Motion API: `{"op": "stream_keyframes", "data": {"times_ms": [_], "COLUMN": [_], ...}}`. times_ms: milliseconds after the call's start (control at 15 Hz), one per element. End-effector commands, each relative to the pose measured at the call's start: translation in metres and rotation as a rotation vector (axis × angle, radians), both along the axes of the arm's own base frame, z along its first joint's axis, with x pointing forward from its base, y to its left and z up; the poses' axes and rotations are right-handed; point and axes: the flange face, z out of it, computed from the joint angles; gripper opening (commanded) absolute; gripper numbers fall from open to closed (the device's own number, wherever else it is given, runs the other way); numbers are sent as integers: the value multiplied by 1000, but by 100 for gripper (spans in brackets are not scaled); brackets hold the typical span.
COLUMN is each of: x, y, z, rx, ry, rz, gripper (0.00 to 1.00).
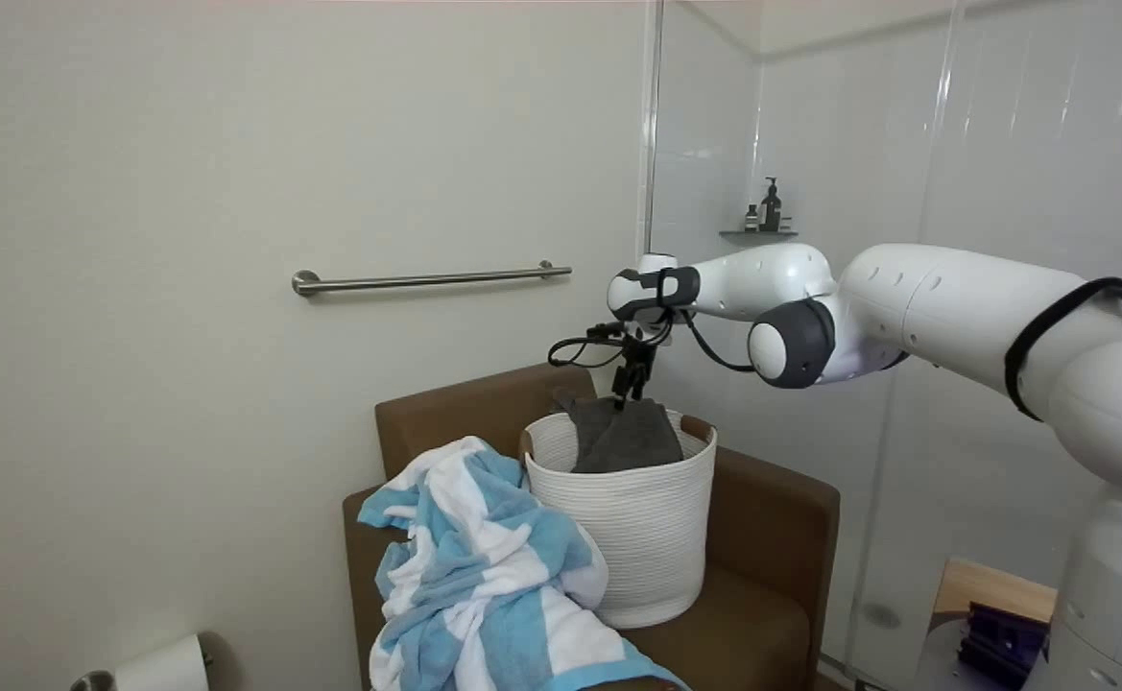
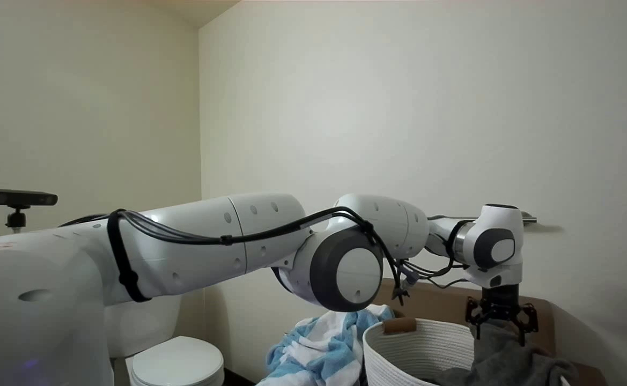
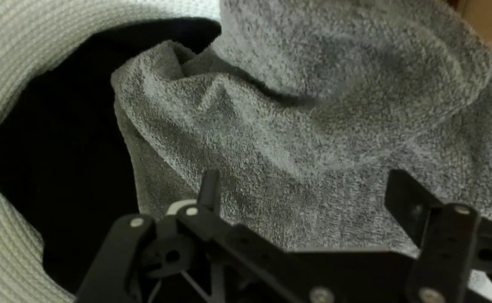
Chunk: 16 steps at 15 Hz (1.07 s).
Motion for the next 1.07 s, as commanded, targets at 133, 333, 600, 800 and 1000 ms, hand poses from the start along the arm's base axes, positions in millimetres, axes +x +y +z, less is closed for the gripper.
{"op": "stream_keyframes", "data": {"times_ms": [133,333,600,800,1000], "x": [40,22,-11,-6,12], "y": [38,-7,-51,-33,6], "z": [-17,-24,-24,-29,-37], "rx": [-142,-237,-331,-329,-276], "ry": [-219,-305,-360,-181,-19], "rz": [-126,-233,-384,-340,-224], "gripper": [100,100,100,100,100]}}
